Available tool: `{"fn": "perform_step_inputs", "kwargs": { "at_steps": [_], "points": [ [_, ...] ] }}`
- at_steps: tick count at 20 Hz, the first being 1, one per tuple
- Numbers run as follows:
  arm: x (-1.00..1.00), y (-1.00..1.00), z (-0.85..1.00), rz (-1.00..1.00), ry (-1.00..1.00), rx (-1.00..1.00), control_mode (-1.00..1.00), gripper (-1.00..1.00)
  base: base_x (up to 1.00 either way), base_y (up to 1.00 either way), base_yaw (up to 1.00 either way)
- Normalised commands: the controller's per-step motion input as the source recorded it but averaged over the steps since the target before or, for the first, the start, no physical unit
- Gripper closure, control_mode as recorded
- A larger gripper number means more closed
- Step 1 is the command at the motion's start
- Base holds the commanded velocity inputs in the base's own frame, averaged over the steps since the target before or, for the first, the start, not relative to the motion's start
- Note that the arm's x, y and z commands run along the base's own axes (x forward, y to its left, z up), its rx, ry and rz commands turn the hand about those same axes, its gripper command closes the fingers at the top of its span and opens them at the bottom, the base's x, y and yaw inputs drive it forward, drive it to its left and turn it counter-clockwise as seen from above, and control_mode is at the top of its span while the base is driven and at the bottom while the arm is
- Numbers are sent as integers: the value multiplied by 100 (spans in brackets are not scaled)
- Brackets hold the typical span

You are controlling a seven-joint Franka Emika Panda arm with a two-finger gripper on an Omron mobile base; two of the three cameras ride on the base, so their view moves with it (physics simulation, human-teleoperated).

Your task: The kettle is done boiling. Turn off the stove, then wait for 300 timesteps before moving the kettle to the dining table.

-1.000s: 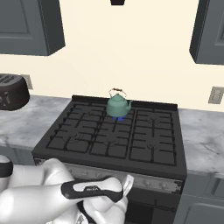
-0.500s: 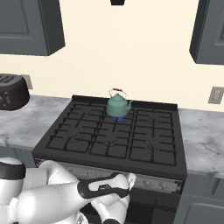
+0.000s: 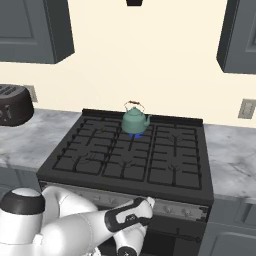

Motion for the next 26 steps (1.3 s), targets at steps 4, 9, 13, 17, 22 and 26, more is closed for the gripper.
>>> {"fn": "perform_step_inputs", "kwargs": {
  "at_steps": [4, 9, 13, 17, 22, 26],
  "points": [
    [0, 0, -17, 0, 0, 0, -100, -100, 0, 0, 0],
    [0, -3, -6, 0, 0, 1, -100, -100, 0, 0, 0],
    [0, -11, 0, 0, 0, 1, -100, -100, 0, 0, 0],
    [1, -12, 0, 0, 0, 2, -100, -100, 0, 0, 0],
    [5, -7, -1, 0, 0, 2, -100, -100, 0, 0, 0],
    [19, -1, -9, 0, 0, 2, -100, -100, 0, 0, 0]
  ]
}}
